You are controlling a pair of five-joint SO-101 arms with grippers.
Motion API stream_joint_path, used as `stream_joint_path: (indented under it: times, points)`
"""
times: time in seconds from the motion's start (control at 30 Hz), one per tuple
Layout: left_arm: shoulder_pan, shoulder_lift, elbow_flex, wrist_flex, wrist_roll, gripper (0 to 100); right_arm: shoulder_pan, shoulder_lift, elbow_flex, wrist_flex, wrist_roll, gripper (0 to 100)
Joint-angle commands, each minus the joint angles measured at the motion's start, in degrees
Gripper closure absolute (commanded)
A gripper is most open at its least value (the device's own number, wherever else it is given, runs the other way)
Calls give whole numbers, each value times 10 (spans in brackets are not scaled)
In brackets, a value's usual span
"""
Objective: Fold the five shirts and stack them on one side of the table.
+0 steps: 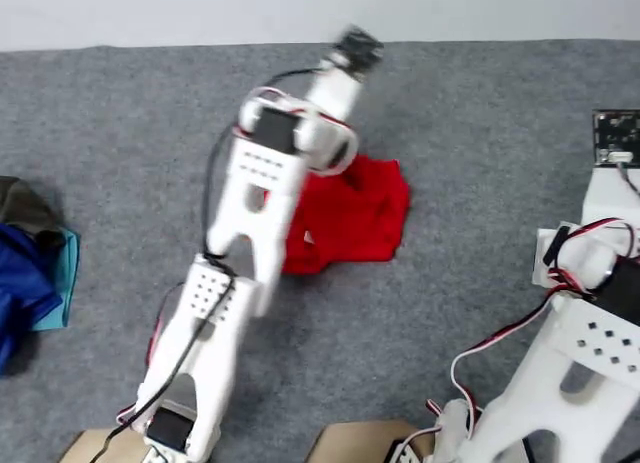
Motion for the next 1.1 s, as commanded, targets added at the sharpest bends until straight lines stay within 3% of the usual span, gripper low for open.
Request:
stream_joint_path:
  times: [0.0, 0.23, 0.43, 0.7, 1.07]
  points:
    - [-52, -6, -21, 13, 2, 994, -5, -7, -4, -10, 2, 985]
    - [-62, -10, 127, 13, -57, 994, -6, -8, 12, -29, 1, 984]
    - [-24, -12, 209, 14, -60, 994, -6, -12, 39, -46, 1, 985]
    - [88, -19, 275, 14, -60, 994, -6, -11, 39, -46, 1, 985]
    - [265, -193, 422, 12, -59, 994, -6, -7, 39, -62, 1, 985]
